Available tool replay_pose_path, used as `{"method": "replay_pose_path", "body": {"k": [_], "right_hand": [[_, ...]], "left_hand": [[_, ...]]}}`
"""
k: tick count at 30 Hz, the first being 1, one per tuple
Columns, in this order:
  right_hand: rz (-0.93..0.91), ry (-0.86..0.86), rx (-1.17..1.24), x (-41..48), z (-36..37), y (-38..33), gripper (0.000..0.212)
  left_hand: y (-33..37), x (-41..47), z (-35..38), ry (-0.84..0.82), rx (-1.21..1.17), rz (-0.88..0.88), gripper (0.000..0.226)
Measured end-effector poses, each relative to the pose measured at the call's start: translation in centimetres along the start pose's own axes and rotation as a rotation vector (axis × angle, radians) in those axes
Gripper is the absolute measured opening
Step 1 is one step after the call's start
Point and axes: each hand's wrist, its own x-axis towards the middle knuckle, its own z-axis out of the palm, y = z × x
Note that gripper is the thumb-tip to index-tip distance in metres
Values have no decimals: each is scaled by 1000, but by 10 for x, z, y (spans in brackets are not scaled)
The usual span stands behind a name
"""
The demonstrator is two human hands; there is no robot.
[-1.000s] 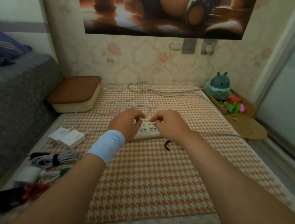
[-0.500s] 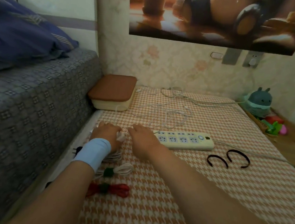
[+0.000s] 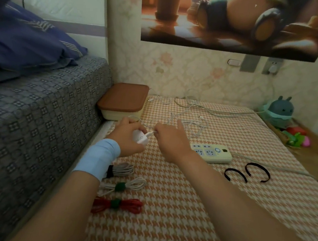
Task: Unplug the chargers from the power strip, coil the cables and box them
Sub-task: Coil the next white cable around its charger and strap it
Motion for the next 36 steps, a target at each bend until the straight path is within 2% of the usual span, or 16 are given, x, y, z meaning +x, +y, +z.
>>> {"method": "replay_pose_path", "body": {"k": [2, 4, 8, 11, 13, 14, 16, 19, 21, 23, 26, 28, 31, 34, 36], "right_hand": [[16, 142, 106, -7, -17, 6, 17], [21, 125, 139, -25, -35, 12, 18], [59, -217, 258, -67, -66, 28, 14], [141, -476, 405, -96, -75, 39, 23], [191, -550, 525, -112, -76, 41, 29], [214, -535, 573, -117, -77, 41, 30], [283, -400, 618, -121, -76, 42, 31], [440, -117, 452, -118, -72, 51, 29], [589, -51, 353, -115, -63, 64, 28], [752, -118, 332, -113, -48, 78, 35], [800, -212, 416, -109, -32, 88, 39], [712, -136, 524, -106, -28, 87, 25], [579, -56, 713, -103, -33, 79, 35], [370, -211, 830, -104, -46, 65, 17], [276, -315, 819, -107, -54, 57, 12]], "left_hand": [[17, -8, -8, -43, -37, 15, 40], [31, -20, -10, -134, -42, 22, 41], [55, -44, 4, -374, 10, 7, 51], [83, -60, 19, -540, 125, 67, 59], [100, -66, 30, -641, 220, 83, 64], [107, -67, 37, -686, 266, 81, 66], [116, -66, 50, -772, 353, 67, 71], [121, -62, 65, -873, 449, 32, 74], [122, -59, 68, -867, 419, 19, 64], [119, -53, 66, -789, 348, 29, 52], [114, -41, 61, -572, 259, 58, 35], [110, -30, 62, -398, 116, 16, 29], [109, -17, 68, -239, -364, -179, 19], [110, -10, 69, -243, -1038, -450, 33], [105, -12, 65, -277, -1470, -487, 35]]}}
